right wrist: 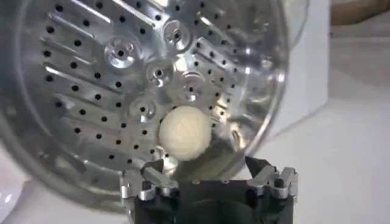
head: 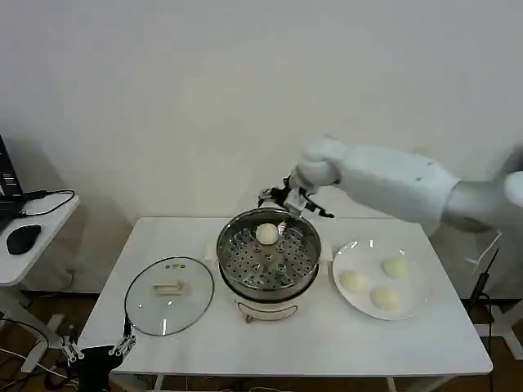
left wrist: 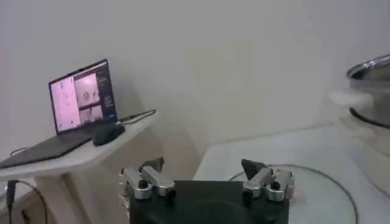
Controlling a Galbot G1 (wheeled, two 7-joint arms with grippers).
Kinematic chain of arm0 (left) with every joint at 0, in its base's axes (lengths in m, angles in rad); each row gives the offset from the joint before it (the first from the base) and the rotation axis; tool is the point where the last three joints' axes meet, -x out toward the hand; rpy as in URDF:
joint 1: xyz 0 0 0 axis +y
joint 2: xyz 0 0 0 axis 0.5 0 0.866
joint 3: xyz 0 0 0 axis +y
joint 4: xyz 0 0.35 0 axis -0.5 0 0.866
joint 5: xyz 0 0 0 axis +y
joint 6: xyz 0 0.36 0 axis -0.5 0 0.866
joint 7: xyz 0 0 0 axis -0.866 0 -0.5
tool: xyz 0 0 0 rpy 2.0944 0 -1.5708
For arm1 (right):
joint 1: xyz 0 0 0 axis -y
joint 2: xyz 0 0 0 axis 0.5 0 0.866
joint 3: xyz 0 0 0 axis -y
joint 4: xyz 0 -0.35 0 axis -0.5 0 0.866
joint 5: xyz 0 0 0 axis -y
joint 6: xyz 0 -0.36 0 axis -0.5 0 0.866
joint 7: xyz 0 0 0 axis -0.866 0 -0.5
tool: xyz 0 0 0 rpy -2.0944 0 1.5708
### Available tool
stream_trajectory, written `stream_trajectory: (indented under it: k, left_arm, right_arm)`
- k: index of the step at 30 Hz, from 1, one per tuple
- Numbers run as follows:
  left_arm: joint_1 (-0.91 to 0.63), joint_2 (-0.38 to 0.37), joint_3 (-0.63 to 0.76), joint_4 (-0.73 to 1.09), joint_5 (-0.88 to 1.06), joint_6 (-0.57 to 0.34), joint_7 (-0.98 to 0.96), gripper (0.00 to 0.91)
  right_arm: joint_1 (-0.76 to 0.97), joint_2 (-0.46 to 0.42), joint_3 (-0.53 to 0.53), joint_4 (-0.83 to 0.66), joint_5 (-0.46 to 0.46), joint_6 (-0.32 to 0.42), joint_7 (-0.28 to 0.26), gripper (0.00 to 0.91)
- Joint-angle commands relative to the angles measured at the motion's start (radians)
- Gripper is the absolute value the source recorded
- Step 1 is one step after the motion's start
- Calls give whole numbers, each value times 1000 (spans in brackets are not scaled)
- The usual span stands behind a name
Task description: Take steamed baozi put them in steamer then cover it.
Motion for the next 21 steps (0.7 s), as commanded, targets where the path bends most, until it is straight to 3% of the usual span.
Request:
stream_trajectory:
  k: [1, 6, 12, 21]
  left_arm:
    - [-10, 84, 7, -34, -16, 8, 3, 907]
    - [-28, 117, 19, -48, -33, 0, 14, 907]
    - [-62, 125, 56, -49, -18, -3, 19, 907]
    - [-51, 100, 75, -60, 14, -6, 20, 907]
  right_arm:
    - [262, -331, -153, 258, 229, -180, -21, 907]
    - [291, -558, -292, 347, 182, -240, -61, 907]
    - [86, -721, -219, 382, 41, -244, -101, 907]
    - [-143, -686, -98, 335, 58, -344, -81, 907]
